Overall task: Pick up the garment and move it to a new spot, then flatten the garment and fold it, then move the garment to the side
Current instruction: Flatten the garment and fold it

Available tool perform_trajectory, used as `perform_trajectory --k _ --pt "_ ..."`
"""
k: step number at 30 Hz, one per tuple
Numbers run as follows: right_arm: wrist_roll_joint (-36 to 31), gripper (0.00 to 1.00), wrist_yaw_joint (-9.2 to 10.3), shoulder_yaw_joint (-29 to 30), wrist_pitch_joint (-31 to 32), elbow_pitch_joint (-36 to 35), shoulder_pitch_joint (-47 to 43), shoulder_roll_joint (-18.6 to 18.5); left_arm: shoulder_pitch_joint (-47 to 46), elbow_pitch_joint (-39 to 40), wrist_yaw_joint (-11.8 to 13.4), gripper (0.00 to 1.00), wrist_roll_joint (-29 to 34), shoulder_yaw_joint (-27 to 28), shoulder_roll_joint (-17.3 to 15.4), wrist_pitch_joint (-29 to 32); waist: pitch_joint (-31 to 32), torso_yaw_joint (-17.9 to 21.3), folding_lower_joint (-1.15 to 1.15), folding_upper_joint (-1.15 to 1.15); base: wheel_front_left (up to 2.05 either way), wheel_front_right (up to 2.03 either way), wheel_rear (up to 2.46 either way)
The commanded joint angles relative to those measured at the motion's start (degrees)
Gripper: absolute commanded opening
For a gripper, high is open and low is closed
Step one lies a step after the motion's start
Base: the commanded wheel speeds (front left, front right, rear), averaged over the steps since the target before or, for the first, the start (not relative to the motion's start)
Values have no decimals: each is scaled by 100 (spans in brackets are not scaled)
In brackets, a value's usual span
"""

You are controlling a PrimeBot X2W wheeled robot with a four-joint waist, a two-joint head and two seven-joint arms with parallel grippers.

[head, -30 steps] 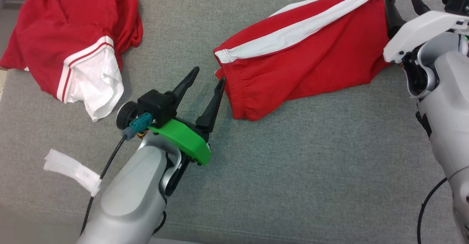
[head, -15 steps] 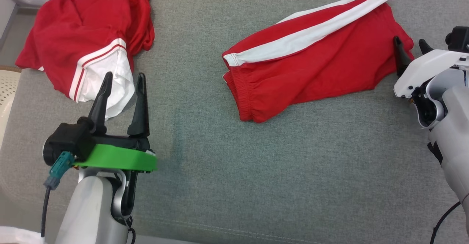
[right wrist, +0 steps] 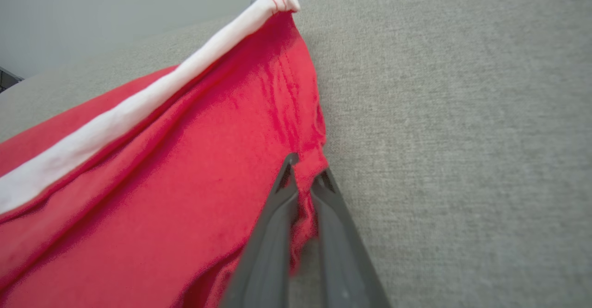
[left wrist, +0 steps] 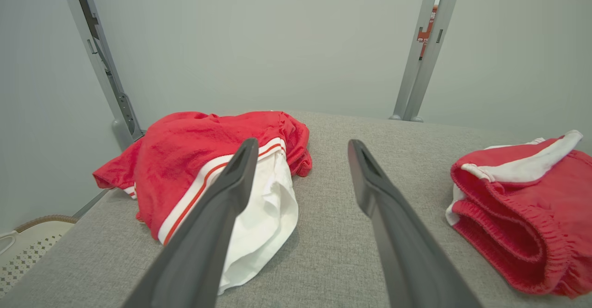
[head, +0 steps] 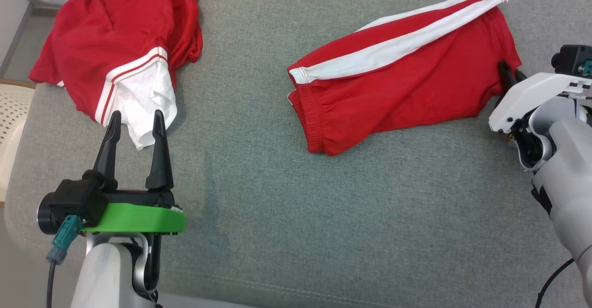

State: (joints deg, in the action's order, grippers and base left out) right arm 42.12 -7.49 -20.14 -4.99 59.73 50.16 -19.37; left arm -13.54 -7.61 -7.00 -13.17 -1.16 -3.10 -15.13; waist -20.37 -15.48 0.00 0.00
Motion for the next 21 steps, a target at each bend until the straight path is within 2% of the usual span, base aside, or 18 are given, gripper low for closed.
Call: perform_trajectory --k 1,9,21 --pt "78 0 -1 -54 -23 -17 -142 13 69 -6 -11 100 55 31 10 -3 64 45 0 0 0 0 0" --pt "568 0 -1 -160 -302 -333 -523 -106 225 -104 -47 100 186 13 17 -3 385 346 0 0 0 0 0" --pt "1417 0 -1 40 -689 -865 -1763 -715 648 -101 -59 100 307 174 -46 -3 847 920 0 0 0 0 0"
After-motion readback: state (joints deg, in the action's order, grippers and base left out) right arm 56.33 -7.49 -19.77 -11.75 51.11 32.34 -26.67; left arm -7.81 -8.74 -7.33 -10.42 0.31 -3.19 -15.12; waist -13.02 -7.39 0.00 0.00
